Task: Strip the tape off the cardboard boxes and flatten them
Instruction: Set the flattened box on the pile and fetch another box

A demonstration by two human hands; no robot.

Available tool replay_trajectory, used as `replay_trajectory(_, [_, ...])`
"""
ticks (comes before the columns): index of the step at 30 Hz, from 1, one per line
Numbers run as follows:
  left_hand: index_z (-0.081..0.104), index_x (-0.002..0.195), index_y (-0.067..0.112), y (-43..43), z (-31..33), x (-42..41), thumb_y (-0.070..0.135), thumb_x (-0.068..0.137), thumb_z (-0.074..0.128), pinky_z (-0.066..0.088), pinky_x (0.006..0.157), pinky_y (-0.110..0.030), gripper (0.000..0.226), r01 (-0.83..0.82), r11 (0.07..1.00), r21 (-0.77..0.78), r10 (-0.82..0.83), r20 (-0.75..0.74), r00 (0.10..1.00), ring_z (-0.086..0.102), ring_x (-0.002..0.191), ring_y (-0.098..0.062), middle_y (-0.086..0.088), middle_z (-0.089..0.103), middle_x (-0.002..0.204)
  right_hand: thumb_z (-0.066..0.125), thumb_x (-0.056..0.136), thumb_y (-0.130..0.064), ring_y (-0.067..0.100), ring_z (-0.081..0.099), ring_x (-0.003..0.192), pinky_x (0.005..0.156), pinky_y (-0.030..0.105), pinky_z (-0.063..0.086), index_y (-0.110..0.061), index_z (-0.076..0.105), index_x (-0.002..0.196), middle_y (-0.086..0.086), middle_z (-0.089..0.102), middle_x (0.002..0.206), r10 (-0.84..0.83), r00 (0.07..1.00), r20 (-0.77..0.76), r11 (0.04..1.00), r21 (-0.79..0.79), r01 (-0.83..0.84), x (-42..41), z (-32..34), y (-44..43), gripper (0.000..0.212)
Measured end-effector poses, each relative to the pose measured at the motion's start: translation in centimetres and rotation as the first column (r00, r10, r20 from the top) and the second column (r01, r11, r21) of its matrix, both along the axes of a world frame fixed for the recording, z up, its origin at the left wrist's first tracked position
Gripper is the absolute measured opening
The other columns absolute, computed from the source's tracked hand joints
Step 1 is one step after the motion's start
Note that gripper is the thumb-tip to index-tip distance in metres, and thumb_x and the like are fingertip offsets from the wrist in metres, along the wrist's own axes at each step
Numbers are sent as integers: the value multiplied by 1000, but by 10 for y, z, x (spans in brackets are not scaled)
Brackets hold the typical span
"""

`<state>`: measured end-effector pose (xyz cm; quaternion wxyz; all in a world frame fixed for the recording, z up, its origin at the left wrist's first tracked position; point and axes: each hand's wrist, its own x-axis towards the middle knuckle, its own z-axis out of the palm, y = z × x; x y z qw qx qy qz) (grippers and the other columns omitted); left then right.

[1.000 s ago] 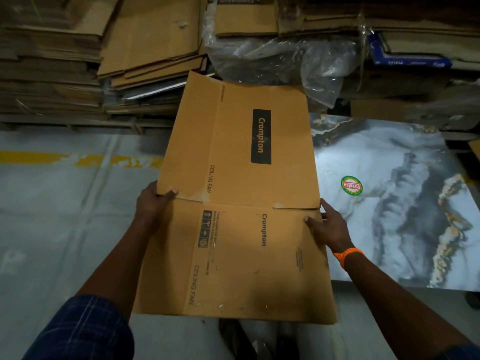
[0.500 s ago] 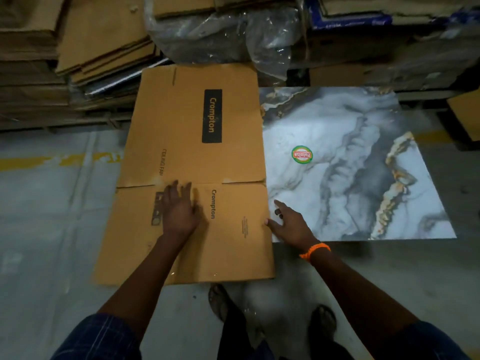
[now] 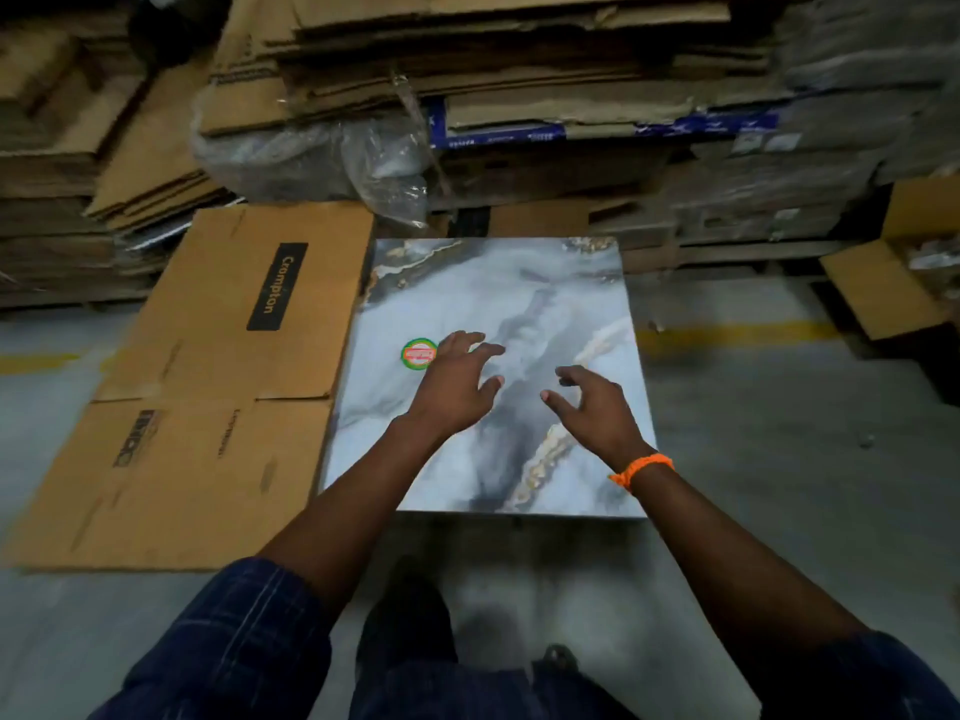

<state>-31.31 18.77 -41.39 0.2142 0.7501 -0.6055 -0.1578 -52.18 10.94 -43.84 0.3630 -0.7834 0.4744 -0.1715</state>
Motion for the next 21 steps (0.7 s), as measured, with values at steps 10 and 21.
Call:
replay_trajectory(10, [59, 138, 26, -148, 79, -55, 36, 97, 62, 34, 116, -43, 41, 18, 997, -70, -10, 119, 993, 33, 144, -27, -6, 47, 151, 74, 91, -32, 10, 67, 98, 78, 21, 46, -14, 72, 111, -2, 73, 105, 51, 979, 199, 994, -109, -30, -41, 58, -156, 28])
replay_trajectory(21, [57, 141, 21, -310, 172, -29, 24, 97, 64, 27, 118, -30, 44, -199, 915, -351, 214, 1, 977, 35, 138, -16, -2, 47, 147, 71, 89, -26, 9, 64, 88, 80, 34, 52, -19, 70, 99, -7, 72, 94, 423, 898, 122, 834, -441, -332, 37, 177, -340, 11])
